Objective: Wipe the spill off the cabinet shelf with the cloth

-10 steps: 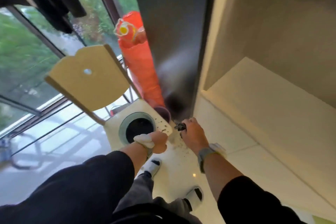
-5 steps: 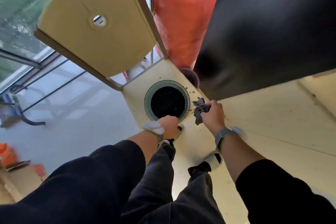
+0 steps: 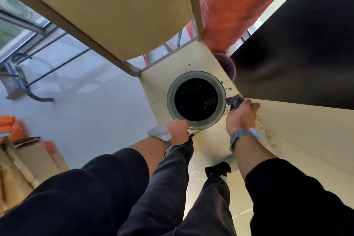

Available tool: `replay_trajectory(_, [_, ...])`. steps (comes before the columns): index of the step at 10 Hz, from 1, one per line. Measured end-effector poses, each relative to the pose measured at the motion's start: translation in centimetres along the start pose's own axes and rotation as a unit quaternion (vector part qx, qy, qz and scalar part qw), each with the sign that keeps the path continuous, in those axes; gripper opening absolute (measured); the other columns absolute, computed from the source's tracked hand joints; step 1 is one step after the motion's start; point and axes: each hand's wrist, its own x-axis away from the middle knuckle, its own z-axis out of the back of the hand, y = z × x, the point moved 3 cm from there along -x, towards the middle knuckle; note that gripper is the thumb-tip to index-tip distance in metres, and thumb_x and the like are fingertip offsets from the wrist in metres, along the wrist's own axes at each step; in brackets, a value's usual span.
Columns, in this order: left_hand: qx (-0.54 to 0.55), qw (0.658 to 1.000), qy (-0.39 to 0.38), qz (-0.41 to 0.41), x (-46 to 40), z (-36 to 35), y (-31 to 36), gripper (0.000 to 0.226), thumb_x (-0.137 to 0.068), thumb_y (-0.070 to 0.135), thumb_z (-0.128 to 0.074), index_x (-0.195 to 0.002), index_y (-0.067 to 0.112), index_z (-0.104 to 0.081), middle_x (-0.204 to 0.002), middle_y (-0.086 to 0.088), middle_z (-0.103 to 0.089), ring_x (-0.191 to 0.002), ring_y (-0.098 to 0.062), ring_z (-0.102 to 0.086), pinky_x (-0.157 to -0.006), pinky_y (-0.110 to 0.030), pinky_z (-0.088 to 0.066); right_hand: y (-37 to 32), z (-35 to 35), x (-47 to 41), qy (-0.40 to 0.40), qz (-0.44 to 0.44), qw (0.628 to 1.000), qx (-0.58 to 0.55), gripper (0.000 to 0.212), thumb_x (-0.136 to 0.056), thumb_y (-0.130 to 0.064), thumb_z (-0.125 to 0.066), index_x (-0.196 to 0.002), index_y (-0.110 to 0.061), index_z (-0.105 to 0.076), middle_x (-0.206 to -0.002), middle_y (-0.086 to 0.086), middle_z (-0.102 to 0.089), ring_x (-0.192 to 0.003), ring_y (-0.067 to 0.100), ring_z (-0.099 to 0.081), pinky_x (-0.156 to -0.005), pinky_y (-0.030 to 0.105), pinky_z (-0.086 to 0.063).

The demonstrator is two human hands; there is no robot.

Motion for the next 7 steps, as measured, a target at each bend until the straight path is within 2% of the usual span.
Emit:
replay_trajectory(1, [0.006,1.000,-0.004,0.008,0.1,-0.3,-0.2,0.020,-0.098,0.019,-0.051,-0.104,0.007,-0.067,-0.098,-0.011,-0.069,-0.089,-0.029,-0.066,-0.078,-0.035,-0.055,0.1,-0.2,-0.2,-0.019,0.019,1.000,-0.015,0.026,-0.086,0.002,-0.062,-0.110,-0.002,-0.053,-0.130,0.019,-0.041,-0.085,0.047,-0.061,-0.064,0.041,-0.042])
replay_trajectory(2, [0.012,1.000,0.004,0.008,0.4,0.1,0.3,0.022,-0.099,0.019,-0.051,-0.105,0.006,-0.067,-0.100,-0.012,-0.068,-0.093,-0.030,-0.066,-0.078,-0.034,-0.052,-0.8,-1.3,0.9,-0.078,0.101,0.991,-0.037,0.020,-0.086,-0.004,-0.063,-0.104,-0.005,-0.054,-0.127,0.015,-0.043,-0.086,0.042,-0.060,-0.071,0.037,-0.043])
replay_trajectory(3, [0.027,1.000,0.006,0.003,0.6,0.6,0.9,0.022,-0.098,0.019,-0.051,-0.102,0.005,-0.067,-0.098,-0.013,-0.068,-0.092,-0.031,-0.067,-0.082,-0.037,-0.055,-0.7,-2.5,2.7,-0.132,0.189,0.973,-0.029,0.017,-0.085,-0.007,-0.063,-0.096,-0.014,-0.053,-0.127,0.005,-0.043,-0.099,0.039,-0.053,-0.077,0.038,-0.047])
replay_trajectory(4, [0.029,0.999,0.018,-0.001,0.8,1.0,1.3,0.022,-0.098,0.018,-0.052,-0.105,0.005,-0.068,-0.099,-0.012,-0.069,-0.092,-0.030,-0.068,-0.084,-0.037,-0.057,0.0,-2.7,4.0,-0.144,0.229,0.963,0.020,0.023,-0.087,-0.009,-0.062,-0.109,-0.016,-0.064,-0.143,0.004,-0.045,-0.124,0.035,-0.047,-0.093,0.045,-0.050])
replay_trajectory(5, [0.019,1.000,0.013,-0.016,1.7,2.1,1.7,0.022,-0.099,0.017,-0.052,-0.109,0.006,-0.068,-0.103,-0.012,-0.070,-0.093,-0.029,-0.068,-0.086,-0.036,-0.057,0.9,-1.7,5.7,-0.162,0.245,0.953,0.079,0.040,-0.091,-0.005,-0.056,-0.128,-0.017,-0.062,-0.157,0.005,-0.038,-0.132,0.036,-0.044,-0.101,0.048,-0.047])
replay_trajectory(6, [0.008,0.999,0.032,-0.022,2.2,2.9,2.3,0.022,-0.099,0.017,-0.053,-0.110,0.007,-0.069,-0.104,-0.012,-0.070,-0.094,-0.029,-0.068,-0.086,-0.036,-0.055,1.8,-0.6,6.6,-0.183,0.240,0.953,0.026,0.048,-0.092,-0.002,-0.052,-0.137,-0.017,-0.059,-0.162,0.000,-0.036,-0.133,0.033,-0.047,-0.104,0.043,-0.046])
replay_trajectory(7, [0.004,0.999,0.021,-0.024,2.9,3.2,2.9,0.022,-0.098,0.018,-0.053,-0.110,0.008,-0.069,-0.101,-0.011,-0.071,-0.091,-0.029,-0.068,-0.086,-0.037,-0.058,2.2,0.3,8.1,-0.231,0.251,0.940,-0.031,0.047,-0.093,-0.001,-0.051,-0.135,-0.017,-0.061,-0.160,0.001,-0.042,-0.142,0.023,-0.044,-0.113,0.036,-0.038])
